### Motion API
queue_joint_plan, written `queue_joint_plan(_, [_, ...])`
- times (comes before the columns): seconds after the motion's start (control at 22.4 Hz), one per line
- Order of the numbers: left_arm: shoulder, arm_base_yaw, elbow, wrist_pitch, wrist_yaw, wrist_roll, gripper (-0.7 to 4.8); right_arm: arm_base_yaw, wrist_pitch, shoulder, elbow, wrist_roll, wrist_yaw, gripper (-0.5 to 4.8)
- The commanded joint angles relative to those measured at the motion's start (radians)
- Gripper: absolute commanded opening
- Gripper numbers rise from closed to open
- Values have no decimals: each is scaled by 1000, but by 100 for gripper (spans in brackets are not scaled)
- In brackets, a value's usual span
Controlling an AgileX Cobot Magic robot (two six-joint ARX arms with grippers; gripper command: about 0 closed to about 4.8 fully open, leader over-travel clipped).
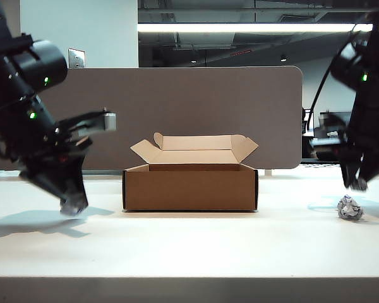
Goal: Pick up all the paper balls on the table and put them in the paper box.
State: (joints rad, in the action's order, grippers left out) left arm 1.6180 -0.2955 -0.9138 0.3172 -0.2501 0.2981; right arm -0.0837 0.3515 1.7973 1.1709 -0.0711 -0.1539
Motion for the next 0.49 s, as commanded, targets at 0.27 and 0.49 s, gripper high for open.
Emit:
queue_joint_plan(0.27, [-13,0,-228,94,-35,-17,57,-2,-13,-109,24,-12,80,111])
queue_joint_plan(0.49, [-11,-3,-336,79,-96,-76,57,-60,72,-108,179,-33,160,112])
